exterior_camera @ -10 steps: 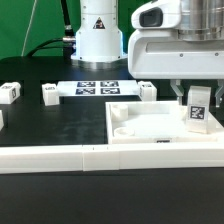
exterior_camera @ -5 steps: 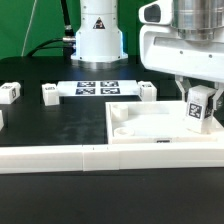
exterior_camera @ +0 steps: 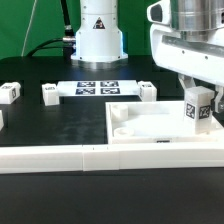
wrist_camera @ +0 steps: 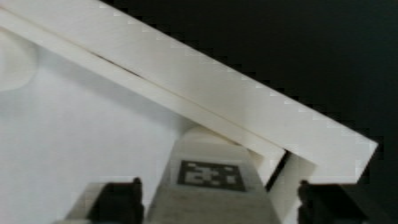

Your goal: Assemble one leg

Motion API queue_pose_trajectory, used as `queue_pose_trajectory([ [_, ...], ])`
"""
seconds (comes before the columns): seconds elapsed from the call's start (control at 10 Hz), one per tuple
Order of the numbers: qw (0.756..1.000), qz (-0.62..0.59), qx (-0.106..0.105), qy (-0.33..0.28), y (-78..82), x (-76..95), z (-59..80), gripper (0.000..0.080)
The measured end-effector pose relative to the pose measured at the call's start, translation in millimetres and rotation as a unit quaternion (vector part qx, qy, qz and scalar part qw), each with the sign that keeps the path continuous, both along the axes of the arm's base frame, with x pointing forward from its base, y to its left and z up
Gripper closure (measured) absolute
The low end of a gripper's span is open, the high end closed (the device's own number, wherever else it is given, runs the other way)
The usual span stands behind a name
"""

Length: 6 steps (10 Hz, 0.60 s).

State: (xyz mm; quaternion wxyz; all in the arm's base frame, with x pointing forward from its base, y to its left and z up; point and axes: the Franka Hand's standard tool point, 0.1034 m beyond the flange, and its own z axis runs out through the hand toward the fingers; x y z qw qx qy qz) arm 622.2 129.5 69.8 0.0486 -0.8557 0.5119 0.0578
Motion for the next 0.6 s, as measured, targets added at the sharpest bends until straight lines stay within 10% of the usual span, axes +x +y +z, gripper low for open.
queue_pose_trajectory([
  [0.2,0.999,0.048,0.003,0.006,0.8,-1.2,-1.2,0.0173],
  [0.6,0.942,0.336,0.008,-0.025,-1.2,1.0,-0.2,0.0151],
])
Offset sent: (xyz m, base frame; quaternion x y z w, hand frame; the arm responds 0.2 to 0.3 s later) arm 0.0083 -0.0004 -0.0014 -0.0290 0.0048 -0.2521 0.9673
